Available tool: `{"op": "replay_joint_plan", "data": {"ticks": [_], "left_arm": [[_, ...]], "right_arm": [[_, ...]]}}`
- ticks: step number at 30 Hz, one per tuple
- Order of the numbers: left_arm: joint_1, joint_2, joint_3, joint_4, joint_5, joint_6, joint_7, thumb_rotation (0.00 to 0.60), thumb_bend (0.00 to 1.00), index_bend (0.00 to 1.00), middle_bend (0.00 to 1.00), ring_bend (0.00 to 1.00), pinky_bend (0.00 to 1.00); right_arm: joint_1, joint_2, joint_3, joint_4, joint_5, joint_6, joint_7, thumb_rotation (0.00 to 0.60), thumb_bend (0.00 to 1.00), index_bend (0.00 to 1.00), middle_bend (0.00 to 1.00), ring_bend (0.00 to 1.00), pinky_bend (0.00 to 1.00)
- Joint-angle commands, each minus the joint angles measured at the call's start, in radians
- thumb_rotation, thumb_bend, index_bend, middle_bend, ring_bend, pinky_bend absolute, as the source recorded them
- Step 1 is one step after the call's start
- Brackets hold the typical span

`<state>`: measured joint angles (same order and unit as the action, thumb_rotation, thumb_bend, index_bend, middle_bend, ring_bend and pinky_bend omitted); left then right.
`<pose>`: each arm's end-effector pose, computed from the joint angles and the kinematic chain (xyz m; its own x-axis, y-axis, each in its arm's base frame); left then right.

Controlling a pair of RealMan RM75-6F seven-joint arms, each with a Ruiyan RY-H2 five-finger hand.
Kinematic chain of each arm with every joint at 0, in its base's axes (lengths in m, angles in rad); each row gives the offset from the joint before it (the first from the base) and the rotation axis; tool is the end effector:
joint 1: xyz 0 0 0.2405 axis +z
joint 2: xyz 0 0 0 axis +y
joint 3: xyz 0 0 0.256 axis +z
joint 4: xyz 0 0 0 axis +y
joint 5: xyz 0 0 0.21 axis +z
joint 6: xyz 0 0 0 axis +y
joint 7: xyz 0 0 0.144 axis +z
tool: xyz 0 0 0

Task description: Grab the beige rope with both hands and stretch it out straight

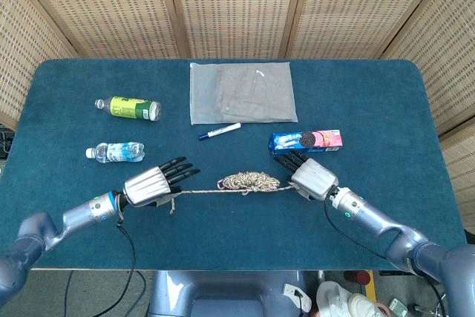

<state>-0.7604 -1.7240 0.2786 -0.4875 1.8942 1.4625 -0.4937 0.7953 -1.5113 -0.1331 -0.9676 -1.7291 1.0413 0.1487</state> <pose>-0.2288 0.3424 -0.0012 0.6451 0.0021 0.7641 0.3791 -0.8691 -0.3177 -0.2267 -0.3588 0.0067 0.7631 -0.0936 0.6395 -0.5000 -0.7124 0.4924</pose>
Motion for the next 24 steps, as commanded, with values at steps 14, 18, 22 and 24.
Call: {"op": "replay_joint_plan", "data": {"ticks": [14, 18, 22, 24], "left_arm": [[0.144, 0.055, -0.051, 0.202, -0.108, -0.002, -0.123, 0.6, 0.54, 0.82, 0.0, 0.0, 0.0], [0.168, 0.058, -0.058, 0.236, -0.122, -0.02, -0.14, 0.6, 0.54, 0.82, 0.0, 0.0, 0.0], [0.178, 0.053, -0.061, 0.251, -0.127, -0.03, -0.153, 0.6, 0.54, 0.82, 0.0, 0.0, 0.0], [0.18, 0.047, -0.062, 0.256, -0.128, -0.032, -0.157, 0.6, 0.54, 0.82, 0.0, 0.0, 0.0]], "right_arm": [[-0.067, 0.127, -0.012, 0.005, 0.021, 0.023, -0.033, 0.6, 0.43, 0.67, 0.0, 0.0, 0.0], [-0.088, 0.155, -0.02, 0.022, 0.022, 0.032, -0.023, 0.6, 0.43, 0.67, 0.0, 0.0, 0.0], [-0.098, 0.161, -0.02, 0.032, 0.023, 0.035, -0.011, 0.6, 0.43, 0.67, 0.0, 0.0, 0.0], [-0.104, 0.158, -0.019, 0.039, 0.023, 0.037, -0.003, 0.6, 0.43, 0.67, 0.0, 0.0, 0.0]]}}
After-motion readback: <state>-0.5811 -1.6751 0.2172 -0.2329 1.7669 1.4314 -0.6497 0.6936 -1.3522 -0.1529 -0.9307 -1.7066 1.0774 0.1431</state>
